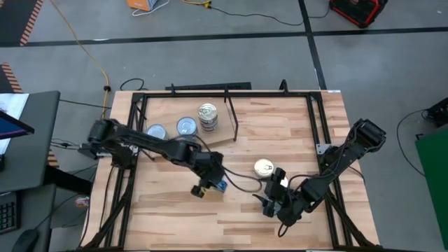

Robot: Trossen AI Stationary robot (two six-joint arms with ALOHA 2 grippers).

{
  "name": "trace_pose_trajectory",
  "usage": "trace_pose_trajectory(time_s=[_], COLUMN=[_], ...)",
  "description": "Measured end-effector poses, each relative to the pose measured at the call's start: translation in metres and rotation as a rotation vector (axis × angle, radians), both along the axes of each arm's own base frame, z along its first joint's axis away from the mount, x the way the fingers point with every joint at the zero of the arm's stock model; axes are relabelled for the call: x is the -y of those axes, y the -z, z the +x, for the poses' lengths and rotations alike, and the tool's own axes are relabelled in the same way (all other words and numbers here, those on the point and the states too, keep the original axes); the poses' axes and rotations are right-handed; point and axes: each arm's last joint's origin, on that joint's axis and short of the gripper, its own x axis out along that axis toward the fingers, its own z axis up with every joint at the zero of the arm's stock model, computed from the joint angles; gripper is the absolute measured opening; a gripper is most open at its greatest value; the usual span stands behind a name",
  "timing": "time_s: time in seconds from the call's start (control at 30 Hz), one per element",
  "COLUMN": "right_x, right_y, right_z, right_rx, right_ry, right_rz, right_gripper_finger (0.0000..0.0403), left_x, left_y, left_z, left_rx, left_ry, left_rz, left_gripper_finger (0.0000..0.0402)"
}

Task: Stack canned seafood by type on shelf
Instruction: Stack the blue tuna can on top of the green tuna can on the shelf

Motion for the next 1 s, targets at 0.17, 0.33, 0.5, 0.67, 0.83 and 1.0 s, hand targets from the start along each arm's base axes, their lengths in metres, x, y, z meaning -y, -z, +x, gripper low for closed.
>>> trace_pose_trajectory(time_s=[0.17,0.33,0.5,0.67,0.83,1.0], right_x=[0.000,0.002,0.002,0.003,0.003,0.002], right_y=[0.000,0.007,0.011,0.010,0.009,0.009], right_z=[0.000,-0.002,-0.002,0.000,0.002,0.002], right_rx=[0.006,0.019,0.046,0.051,0.056,0.058], right_ry=[0.000,-0.003,-0.013,-0.015,-0.023,-0.028], right_rz=[0.005,0.006,0.018,0.015,0.018,0.021], right_gripper_finger=[0.0320,0.0320,0.0320,0.0320,0.0320,0.0320], left_x=[-0.019,-0.062,-0.126,-0.178,-0.209,-0.218], left_y=[-0.053,-0.098,-0.114,-0.117,-0.109,-0.102], left_z=[-0.038,-0.076,-0.115,-0.147,-0.165,-0.171], left_rx=[0.059,0.206,0.218,0.210,0.177,0.137], left_ry=[-0.081,-0.234,-0.468,-0.586,-0.626,-0.615], left_rz=[-0.017,-0.049,-0.123,-0.289,-0.428,-0.493], left_gripper_finger=[0.0132,0.0145,0.0137,0.0143,0.0141,0.0141])
